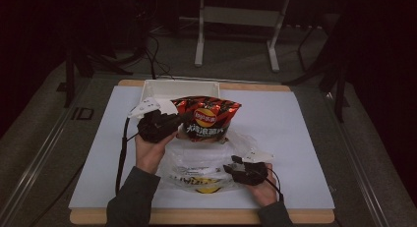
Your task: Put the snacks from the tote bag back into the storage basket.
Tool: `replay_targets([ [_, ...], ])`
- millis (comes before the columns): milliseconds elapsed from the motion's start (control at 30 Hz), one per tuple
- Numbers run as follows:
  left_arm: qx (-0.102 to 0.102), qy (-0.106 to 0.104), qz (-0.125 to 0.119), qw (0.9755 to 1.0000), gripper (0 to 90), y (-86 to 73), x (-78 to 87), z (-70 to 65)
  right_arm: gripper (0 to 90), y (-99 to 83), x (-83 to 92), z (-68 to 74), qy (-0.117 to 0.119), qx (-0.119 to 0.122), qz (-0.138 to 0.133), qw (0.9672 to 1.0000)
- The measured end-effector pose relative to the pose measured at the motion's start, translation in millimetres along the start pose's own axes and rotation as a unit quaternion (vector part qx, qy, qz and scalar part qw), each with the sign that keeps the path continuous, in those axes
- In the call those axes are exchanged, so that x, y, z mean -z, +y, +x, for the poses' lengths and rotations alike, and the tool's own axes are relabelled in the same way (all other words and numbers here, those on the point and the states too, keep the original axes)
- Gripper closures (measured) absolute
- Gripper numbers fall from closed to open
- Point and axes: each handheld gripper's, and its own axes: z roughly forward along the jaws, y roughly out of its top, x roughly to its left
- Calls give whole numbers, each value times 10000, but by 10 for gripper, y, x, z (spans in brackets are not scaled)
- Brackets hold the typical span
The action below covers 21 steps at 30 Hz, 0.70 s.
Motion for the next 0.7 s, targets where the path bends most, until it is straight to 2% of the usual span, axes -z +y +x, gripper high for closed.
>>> replay_targets([
  [300, -42, 59, -36, 10000, 896, 109, 10, -9, 474, -1, 0, -4, 29, -16, 4, 10000],
  [700, 38, 127, -145, 9998, 896, 180, 31, 54, 469, -4, 13, -13, 61, -53, -45, 10000],
])
